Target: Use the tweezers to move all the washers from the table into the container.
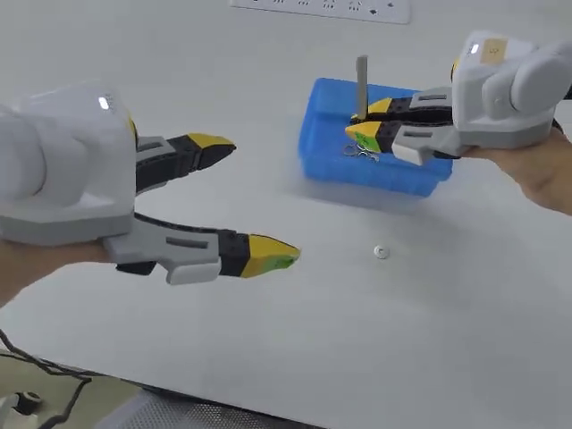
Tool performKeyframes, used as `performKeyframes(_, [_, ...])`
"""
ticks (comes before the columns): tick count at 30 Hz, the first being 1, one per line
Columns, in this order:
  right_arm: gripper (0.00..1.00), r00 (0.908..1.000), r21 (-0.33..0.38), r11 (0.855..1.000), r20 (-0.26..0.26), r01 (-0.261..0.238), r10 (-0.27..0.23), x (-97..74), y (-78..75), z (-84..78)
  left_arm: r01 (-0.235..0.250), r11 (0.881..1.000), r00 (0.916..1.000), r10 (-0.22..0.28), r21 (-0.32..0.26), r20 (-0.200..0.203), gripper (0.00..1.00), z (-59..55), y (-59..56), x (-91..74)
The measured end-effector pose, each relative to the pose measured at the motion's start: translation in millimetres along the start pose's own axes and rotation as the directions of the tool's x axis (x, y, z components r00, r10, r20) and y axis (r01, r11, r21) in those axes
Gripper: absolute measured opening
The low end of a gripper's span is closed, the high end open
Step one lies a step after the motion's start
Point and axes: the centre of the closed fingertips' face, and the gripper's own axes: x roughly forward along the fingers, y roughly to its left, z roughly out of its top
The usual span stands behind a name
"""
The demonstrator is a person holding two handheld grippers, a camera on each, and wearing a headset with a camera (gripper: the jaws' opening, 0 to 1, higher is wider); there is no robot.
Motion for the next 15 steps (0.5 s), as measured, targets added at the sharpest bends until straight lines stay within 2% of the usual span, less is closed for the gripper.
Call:
performKeyframes(4, [0.07, 1.0, -0.006, 1.0, -0.004, 0.003, -0.003, -3.9, 0.4, 0.3, 0.001, 1.0, 0.9999, -0.002, 0.016, 0.014, 0.78, 14.9, 15.3, 9.3])
performKeyframes(7, [0.07, 0.9999, -0.019, 1.0, -0.005, 0.009, -0.009, -8.4, 1.1, 2.4, 0.015, 1.0, 0.9961, -0.015, -0.008, 0.087, 0.68, 42.4, 26.3, 19.4])
performKeyframes(9, [0.07, 0.9999, -0.027, 1.0, -0.003, 0.011, -0.011, -11.6, 2.2, 4.6, 0.027, 1.0, 0.9952, -0.027, 0.001, 0.094, 0.66, 53.3, 30.3, 27.1])
performKeyframes(11, [0.07, 0.9999, -0.044, 0.999, -0.007, 0.01, -0.011, -14.8, 4.1, 6.4, 0.033, 0.998, 0.9948, -0.037, 0.046, 0.094, 0.65, 60.9, 32.3, 36.7])
performKeyframes(13, [0.07, 0.9999, -0.052, 0.999, -0.007, 0.007, -0.008, -16.4, 5.3, 7.9, 0.044, 0.997, 0.9934, -0.05, 0.06, 0.103, 0.61, 65.9, 34.0, 44.4])
performKeyframes(14, [0.07, 0.9999, -0.064, 0.998, -0.011, 0.008, -0.008, -17.4, 5.8, 8.6, 0.058, 0.997, 0.9907, -0.064, 0.058, 0.12, 0.57, 72.4, 26.8, 52.5])
performKeyframes(15, [0.07, 0.9999, -0.066, 0.998, -0.011, 0.006, -0.007, -17.9, 6.1, 9.0, 0.084, 0.996, 0.9846, -0.086, 0.021, 0.152, 0.56, 78.3, 24.6, 56.6])
